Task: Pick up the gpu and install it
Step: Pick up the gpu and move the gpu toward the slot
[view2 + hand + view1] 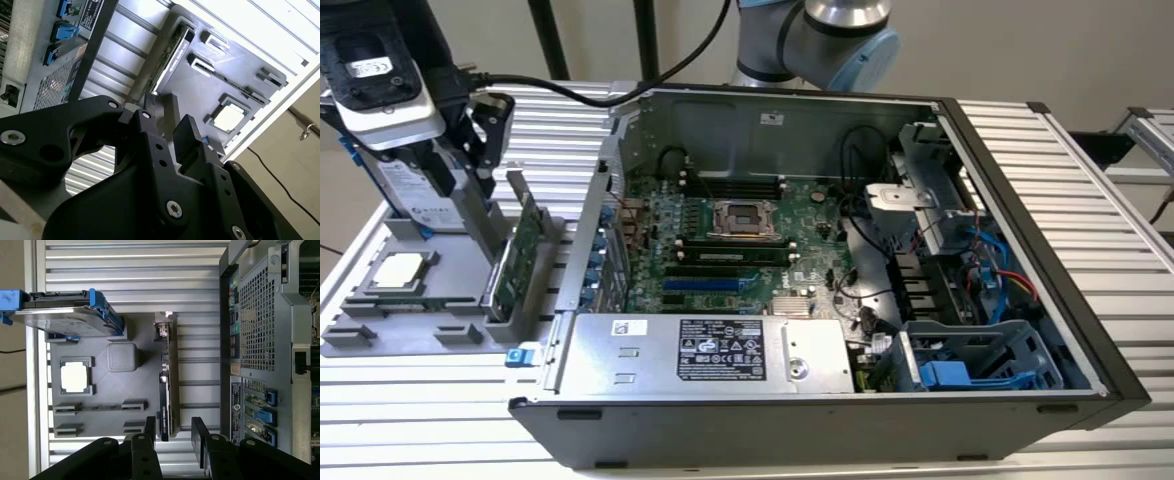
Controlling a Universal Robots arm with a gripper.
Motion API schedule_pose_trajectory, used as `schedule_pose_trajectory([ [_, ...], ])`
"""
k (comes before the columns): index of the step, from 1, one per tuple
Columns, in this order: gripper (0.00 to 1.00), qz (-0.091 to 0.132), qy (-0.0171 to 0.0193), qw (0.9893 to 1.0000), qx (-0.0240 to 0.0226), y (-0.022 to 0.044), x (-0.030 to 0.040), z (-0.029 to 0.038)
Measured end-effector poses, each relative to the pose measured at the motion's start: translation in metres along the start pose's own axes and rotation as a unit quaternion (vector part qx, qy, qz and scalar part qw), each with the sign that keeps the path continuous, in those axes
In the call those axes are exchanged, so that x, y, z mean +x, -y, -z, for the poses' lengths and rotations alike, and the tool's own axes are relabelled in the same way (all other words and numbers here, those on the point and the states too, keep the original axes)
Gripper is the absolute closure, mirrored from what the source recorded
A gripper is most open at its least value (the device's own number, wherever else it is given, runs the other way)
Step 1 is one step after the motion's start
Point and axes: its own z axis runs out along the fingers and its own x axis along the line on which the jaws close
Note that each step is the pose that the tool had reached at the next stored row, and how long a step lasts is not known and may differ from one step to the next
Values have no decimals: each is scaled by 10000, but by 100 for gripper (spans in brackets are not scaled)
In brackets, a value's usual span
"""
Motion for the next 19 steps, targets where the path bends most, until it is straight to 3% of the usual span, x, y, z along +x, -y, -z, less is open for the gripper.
schedule_pose_trajectory([
  [19,0,0,0,10000,0,4,1,-69],
])
